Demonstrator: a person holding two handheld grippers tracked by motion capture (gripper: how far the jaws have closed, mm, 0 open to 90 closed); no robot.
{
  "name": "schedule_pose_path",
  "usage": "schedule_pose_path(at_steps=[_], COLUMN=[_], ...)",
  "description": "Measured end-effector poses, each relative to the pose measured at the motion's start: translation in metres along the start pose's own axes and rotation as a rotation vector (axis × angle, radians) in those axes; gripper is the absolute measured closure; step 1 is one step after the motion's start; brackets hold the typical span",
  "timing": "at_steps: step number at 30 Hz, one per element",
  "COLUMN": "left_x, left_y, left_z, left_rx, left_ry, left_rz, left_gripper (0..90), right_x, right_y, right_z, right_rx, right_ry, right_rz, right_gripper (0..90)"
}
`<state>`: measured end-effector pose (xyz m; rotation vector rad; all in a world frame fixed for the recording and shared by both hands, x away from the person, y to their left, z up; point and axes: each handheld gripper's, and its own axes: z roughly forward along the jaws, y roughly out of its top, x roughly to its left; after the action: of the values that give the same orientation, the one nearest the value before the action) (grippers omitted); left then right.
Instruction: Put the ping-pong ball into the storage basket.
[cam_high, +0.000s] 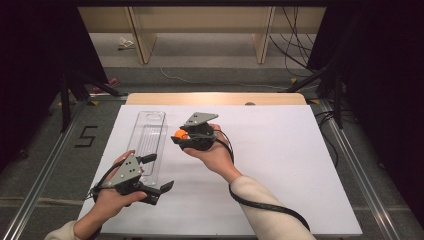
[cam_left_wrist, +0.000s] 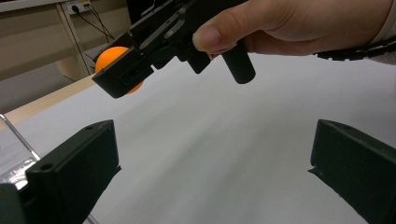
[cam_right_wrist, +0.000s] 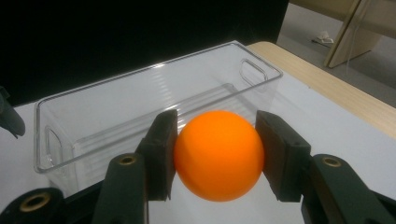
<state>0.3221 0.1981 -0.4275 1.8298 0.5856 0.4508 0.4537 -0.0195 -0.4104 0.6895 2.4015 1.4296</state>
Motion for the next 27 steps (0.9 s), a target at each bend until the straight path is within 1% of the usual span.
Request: schedule_pose_path(at_steps=[27], left_x=[-0.0002], left_y=[-0.0001], left_z=[0.0001], left_rx=[0.000], left_ry=[-0.004], left_rz=[0.000], left_gripper=[0.5], right_x=[0.0007], right_y=[0.0062], right_z=[0.0068], right_rx=[-0.002], right_ry=[0.007], right_rz=[0.000], right_gripper=[51.6])
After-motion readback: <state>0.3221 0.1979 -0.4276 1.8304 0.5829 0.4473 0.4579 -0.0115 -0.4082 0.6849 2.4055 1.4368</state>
